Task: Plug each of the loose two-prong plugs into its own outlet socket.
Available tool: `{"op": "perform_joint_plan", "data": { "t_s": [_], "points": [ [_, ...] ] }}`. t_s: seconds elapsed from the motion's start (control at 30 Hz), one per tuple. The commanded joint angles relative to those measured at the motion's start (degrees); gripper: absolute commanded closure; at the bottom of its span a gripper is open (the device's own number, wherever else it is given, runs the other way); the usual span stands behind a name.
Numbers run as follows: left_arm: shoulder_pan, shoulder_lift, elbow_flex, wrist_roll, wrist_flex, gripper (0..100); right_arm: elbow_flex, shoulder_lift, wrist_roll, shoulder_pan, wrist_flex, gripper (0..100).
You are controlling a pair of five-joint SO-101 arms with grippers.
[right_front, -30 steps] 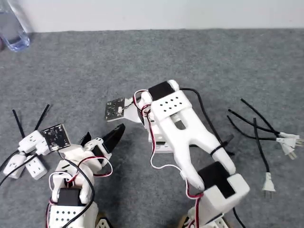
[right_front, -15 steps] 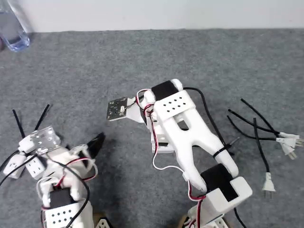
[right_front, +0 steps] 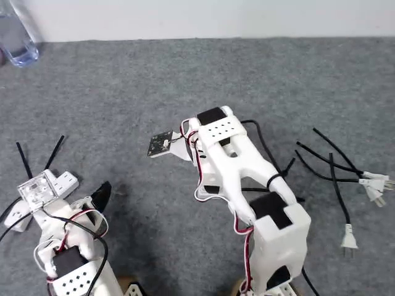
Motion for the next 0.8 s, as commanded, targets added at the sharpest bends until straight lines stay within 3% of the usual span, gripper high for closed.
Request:
{"op": "perform_joint_plan", "data": {
  "t_s": [0.0, 0.37, 0.43, 0.5, 0.53, 0.6, 0.67, 0.77],
  "points": [
    [-0.4, -0.6, -0.7, -0.4, -0.2, 58, -0.8, 1.3, -0.3, 0.7, -1.5, 73.1],
    [1.9, -0.6, -0.7, -0.4, -0.1, 58, -0.8, 11.2, -0.1, -0.8, -5.5, 73.8],
    [1.9, -0.6, -0.7, -0.4, -0.1, 58, -0.9, 11.7, 1.8, -1.5, -5.3, 79.7],
    [1.9, -0.6, -0.7, -0.4, -0.1, 58, -1.1, 11.7, 3.0, -1.7, -5.3, 96.6],
    [1.9, -0.6, -0.7, -0.4, -0.1, 58, -1.4, 11.7, 3.0, -1.6, -5.4, 99.8],
    [1.9, -0.6, -0.7, -0.4, 0.0, 58, -2.0, 11.7, 3.0, -1.4, -4.9, 94.9],
    [1.9, -0.6, -0.7, -0.4, 0.0, 58, -2.2, 11.4, 3.0, -0.9, -4.8, 99.8],
    [1.9, -0.6, -0.7, -0.4, -0.1, 58, -2.1, 8.3, 2.7, -0.6, -4.4, 99.2]
  ]
}}
